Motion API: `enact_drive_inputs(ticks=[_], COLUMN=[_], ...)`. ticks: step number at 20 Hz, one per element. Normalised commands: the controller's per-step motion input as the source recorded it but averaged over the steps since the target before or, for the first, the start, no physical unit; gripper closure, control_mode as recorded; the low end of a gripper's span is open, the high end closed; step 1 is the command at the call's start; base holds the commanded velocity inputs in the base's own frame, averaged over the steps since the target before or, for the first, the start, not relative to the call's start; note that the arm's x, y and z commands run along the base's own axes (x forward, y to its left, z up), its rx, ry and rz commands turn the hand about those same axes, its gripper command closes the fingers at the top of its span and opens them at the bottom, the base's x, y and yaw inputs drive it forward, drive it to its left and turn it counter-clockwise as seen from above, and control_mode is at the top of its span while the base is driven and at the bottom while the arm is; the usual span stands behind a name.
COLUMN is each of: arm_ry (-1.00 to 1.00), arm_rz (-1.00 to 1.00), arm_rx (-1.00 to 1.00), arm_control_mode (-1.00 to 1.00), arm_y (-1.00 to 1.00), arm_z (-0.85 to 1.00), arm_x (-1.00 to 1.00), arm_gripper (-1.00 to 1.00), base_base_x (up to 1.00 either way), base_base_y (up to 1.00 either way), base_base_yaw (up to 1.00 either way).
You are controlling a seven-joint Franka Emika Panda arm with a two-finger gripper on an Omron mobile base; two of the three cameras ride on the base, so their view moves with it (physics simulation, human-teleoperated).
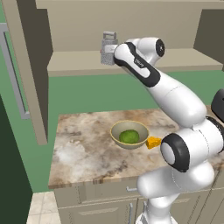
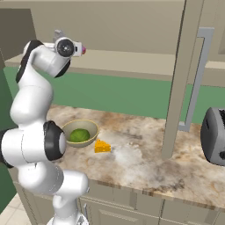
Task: Pick the cheese from the fridge and the cheese grater from the cabinet and place them next to the salad bowl.
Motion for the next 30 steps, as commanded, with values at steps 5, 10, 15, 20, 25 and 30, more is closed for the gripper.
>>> enact_drive_inputs(ticks=[5, 10, 15, 20, 25, 30], arm_ry=[-0.1, -0.12, -0.06, -0.02, 0.0, 0.0], arm_rz=[0.0, 0.0, 0.02, 0.02, 0.01, 0.02], arm_rx=[-0.05, -0.05, -0.02, -0.01, 0.0, 0.0], arm_control_mode=[-1.0, -1.0, -1.0, -1.0, -1.0, -1.0], arm_y=[0.0, 0.0, -0.06, -0.02, 0.0, 0.23], arm_z=[-0.01, -0.01, 0.0, -0.01, -0.12, -0.18], arm_x=[0.1, 0.02, 0.06, 0.22, 0.42, 0.54], arm_gripper=[-1.0, -1.0, -1.0, -1.0, -1.0, 1.0], base_base_x=[0.0, 0.0, 0.0, 0.0, 0.0, 0.0], base_base_y=[0.0, 0.0, 0.0, 0.0, 0.0, 0.0], base_base_yaw=[0.0, 0.0, 0.0, 0.0, 0.0, 0.0])
